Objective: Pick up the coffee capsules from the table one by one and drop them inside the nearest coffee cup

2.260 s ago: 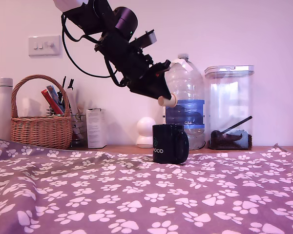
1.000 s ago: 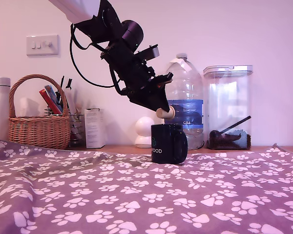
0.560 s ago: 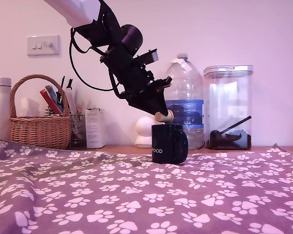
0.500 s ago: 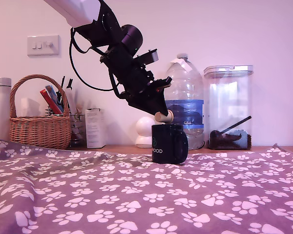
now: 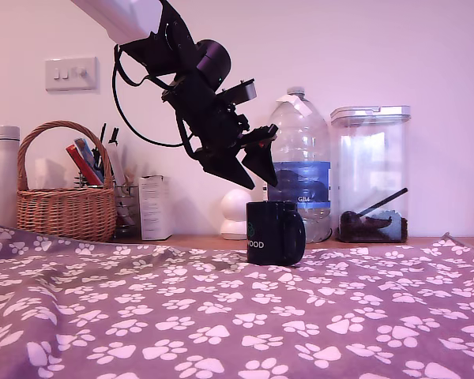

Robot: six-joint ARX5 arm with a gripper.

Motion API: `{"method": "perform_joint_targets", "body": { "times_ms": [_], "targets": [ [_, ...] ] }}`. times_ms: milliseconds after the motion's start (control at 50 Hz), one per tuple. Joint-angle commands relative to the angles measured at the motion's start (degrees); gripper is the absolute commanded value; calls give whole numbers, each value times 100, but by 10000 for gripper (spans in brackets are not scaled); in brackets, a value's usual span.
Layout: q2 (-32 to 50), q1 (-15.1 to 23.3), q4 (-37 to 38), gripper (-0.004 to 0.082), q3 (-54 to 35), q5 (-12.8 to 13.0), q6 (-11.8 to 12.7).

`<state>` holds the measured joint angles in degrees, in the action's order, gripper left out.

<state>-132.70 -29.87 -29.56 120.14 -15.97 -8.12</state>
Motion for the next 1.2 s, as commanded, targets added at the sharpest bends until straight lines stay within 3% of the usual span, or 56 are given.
{"method": "perform_joint_targets", "body": {
  "times_ms": [0, 240, 460, 640, 900, 1180],
  "targets": [
    [-195, 13, 92, 392, 0, -9, -52],
    [20, 13, 90, 169, -2, -13, -138],
    [389, 13, 92, 37, -149, -57, -133],
    [1045, 37, 632, 34, -960, -94, -116],
    [2520, 247, 2159, 34, -3226, -87, 151],
    [3849, 426, 2879, 34, -5143, -66, 232]
  ]
}}
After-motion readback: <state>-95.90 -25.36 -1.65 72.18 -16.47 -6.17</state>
